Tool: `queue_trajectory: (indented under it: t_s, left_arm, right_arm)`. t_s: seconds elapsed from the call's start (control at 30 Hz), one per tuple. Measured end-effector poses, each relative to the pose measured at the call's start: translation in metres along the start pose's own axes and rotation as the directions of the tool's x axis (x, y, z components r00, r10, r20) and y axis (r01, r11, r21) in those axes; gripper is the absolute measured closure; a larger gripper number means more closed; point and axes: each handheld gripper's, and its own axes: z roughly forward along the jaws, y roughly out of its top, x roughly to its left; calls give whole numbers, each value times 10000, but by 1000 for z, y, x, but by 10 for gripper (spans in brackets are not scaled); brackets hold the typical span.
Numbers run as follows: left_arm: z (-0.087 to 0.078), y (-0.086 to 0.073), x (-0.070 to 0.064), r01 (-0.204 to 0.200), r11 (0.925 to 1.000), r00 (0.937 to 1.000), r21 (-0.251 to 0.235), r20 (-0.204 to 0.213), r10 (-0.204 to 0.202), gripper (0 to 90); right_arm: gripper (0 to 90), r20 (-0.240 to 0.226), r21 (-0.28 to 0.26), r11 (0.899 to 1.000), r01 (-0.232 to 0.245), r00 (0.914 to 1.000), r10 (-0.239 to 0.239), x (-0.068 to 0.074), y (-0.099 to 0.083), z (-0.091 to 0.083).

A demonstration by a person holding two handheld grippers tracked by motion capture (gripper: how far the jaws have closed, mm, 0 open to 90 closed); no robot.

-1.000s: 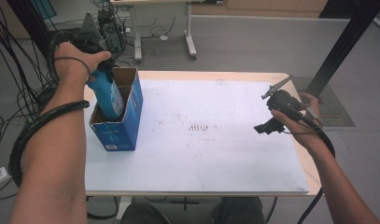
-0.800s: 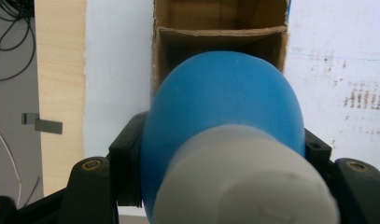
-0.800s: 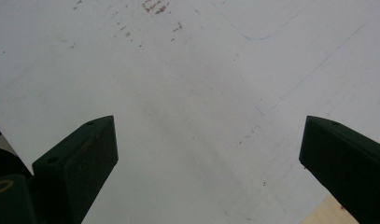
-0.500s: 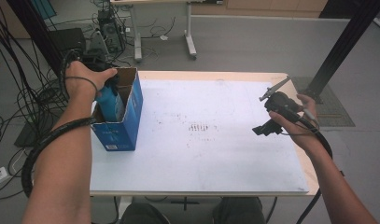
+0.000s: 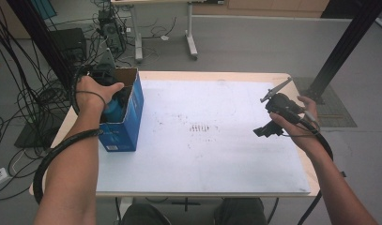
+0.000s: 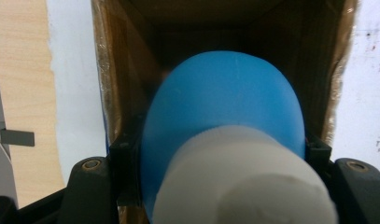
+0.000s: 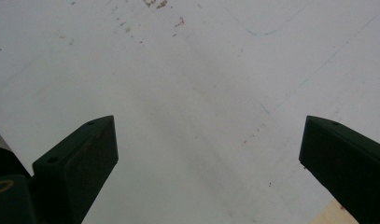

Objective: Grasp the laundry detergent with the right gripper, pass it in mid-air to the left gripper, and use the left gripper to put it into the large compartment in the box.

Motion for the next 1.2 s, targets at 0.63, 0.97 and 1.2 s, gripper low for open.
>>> queue_trajectory:
  t_s: [0.63,0.97,1.2]
  left_arm:
    - [20,-2,1,-298,9995,9995,67,-44,298,367]
    - [20,-1,-2,-326,9994,9994,105,-126,327,366]
    - [20,0,-3,-327,9994,9993,92,-176,328,366]
  right_arm:
    - [44,55,97,9999,-44,10000,43,1,3,4]
    - [44,206,190,9998,-97,9997,93,-2,-2,-1]
    - [44,274,194,9997,-134,9995,129,-4,-3,-4]
